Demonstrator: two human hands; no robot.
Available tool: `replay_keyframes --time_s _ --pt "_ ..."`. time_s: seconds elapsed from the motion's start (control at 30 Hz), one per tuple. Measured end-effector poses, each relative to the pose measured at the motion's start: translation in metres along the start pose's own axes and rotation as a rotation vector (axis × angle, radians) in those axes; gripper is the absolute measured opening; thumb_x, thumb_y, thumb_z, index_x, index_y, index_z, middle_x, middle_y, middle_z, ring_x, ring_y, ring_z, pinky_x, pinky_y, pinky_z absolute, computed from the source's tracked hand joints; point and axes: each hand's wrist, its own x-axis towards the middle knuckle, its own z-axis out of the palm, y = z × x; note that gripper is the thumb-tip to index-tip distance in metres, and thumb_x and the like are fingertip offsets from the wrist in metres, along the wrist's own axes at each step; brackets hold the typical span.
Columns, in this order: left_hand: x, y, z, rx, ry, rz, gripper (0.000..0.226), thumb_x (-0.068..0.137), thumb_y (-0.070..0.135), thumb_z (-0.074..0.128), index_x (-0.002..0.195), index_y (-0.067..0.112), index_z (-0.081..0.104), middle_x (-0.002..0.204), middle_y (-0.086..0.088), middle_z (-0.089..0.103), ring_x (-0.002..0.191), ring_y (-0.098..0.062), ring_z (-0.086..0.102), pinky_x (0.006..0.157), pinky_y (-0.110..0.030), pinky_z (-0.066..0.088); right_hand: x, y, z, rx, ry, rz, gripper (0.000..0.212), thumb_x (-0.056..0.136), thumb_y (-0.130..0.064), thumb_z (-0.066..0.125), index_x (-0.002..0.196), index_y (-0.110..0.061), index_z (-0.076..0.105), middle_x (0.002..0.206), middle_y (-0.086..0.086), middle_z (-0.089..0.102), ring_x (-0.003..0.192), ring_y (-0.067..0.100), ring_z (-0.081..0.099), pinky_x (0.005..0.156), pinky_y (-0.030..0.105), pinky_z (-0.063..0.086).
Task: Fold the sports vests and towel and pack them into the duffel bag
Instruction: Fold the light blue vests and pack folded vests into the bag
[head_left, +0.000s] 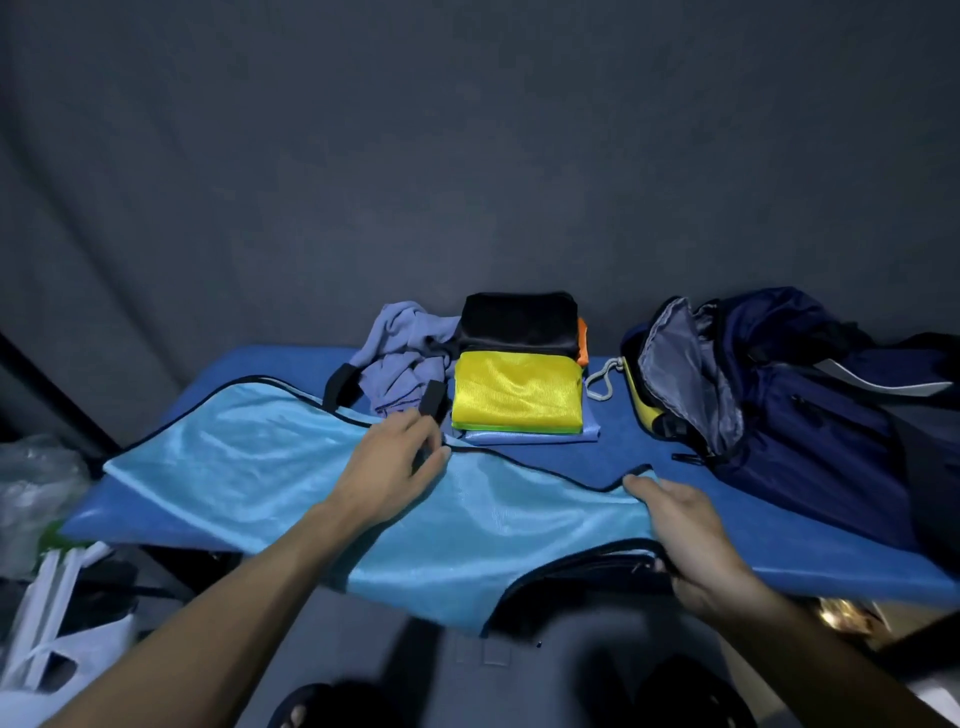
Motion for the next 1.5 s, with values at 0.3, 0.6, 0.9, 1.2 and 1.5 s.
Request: replay_keyframes --time_s 0.3,0.6,0.9,1.2,1.5 --pt "0.005 0.017 0.009 0.025 -0.077 0.077 0.031 0.098 0.054 0.046 0.117 0.037 0.063 0.093 0.013 0.043 0.089 -0.010 0.040 0.080 -0.038 0.037 -0.013 -0.004 -0.009 -0.036 0.046 0.054 0.032 0.084 -0.038 0.068 0.084 -0.006 0.065 0.069 0.013 0.060 0.063 0.025 0.062 0.061 0.033 0.046" --pt "0.005 0.011 -0.010 0.002 -0.185 0.118 0.039 0.100 0.043 0.051 0.139 0.037 0.049 0.098 0.012 0.045 0.091 -0.011 0.044 0.082 -0.034 0.037 -0.052 -0.038 0.012 0.169 -0.107 -0.130 0.041 0.097 -0.028 0.066 0.102 0.013 0.063 0.097 0.044 0.061 0.083 0.039 0.063 0.078 0.048 0.048" --pt "-0.023 -0.063 -0.075 0.232 -0.251 -0.319 0.040 0.090 0.059 0.043 0.125 0.043 0.056 0.127 0.007 0.050 0.125 -0.026 0.044 0.102 -0.045 0.039 -0.085 -0.136 0.111 0.198 -0.349 -0.304 0.019 0.091 -0.023 0.065 0.078 -0.010 0.061 0.062 0.006 0.062 0.046 0.011 0.058 0.036 0.023 0.046" --pt "-0.025 -0.108 -0.088 -0.123 -0.171 -0.404 0.047 0.090 0.052 0.050 0.130 0.030 0.062 0.136 -0.005 0.060 0.125 -0.025 0.055 0.104 -0.044 0.044 -0.079 -0.168 0.271 0.056 -0.512 -0.201 0.016 0.098 -0.015 0.063 0.085 -0.008 0.056 0.059 0.012 0.061 0.040 0.014 0.059 0.042 0.024 0.053" --pt "-0.027 -0.146 -0.175 -1.281 0.125 -0.797 0.069 0.097 0.074 0.032 0.110 0.018 0.070 0.101 -0.004 0.070 0.091 -0.019 0.065 0.086 -0.039 0.053 -0.012 -0.160 0.403 -0.192 -0.554 -0.087 0.012 0.097 -0.015 0.059 0.094 -0.004 0.061 0.061 0.003 0.071 0.049 0.017 0.067 0.055 0.031 0.061"
